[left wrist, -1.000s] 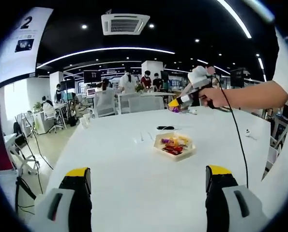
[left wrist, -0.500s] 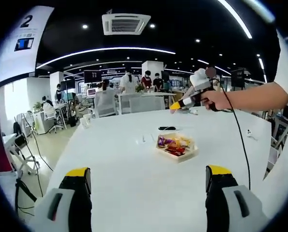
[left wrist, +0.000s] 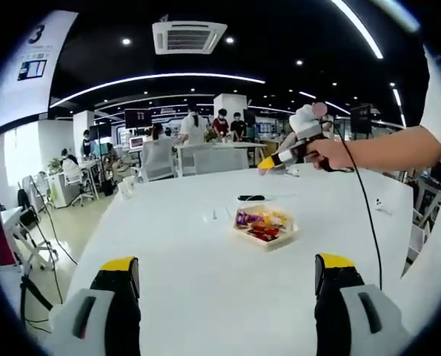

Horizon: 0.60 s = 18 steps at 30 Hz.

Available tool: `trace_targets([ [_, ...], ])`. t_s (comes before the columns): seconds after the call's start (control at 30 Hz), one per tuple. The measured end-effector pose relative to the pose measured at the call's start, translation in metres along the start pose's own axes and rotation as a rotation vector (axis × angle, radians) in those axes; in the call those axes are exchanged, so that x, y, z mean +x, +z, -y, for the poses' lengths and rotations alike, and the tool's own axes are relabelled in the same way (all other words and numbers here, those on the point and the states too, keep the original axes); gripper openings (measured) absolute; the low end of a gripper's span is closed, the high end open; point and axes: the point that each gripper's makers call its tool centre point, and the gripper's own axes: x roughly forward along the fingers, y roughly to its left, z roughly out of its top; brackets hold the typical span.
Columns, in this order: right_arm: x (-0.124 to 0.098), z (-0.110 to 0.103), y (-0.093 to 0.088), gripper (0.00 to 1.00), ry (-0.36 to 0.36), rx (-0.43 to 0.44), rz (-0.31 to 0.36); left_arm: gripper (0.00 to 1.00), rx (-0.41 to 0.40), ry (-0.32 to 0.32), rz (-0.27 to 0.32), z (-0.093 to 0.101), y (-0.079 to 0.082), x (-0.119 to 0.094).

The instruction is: Place the target food into the container with the food tongs after gripping and lifting it, then release it inside without dropping or visibly crushing the food.

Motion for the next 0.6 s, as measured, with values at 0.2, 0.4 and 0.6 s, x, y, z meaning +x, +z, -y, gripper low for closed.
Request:
trace_targets([
  [0.2, -0.009, -0.002, -0.008, 0.28, 0.025, 0.000, -0.017, 0.99, 0.008, -0.010, 0.001, 0.007, 0.001, 0.000],
  [0.4, -0.023, -0.008, -0.020, 0.28, 0.051, -0.040, -0.042, 0.99, 0.017, -0.025, 0.005, 0.016, 0.003, 0.000],
  [0.6, -0.038, -0.003, -0.024, 0.29, 0.027, -0.048, -0.030, 0.99, 0.027, -0.043, 0.012, 0.025, 0.006, -0.002],
])
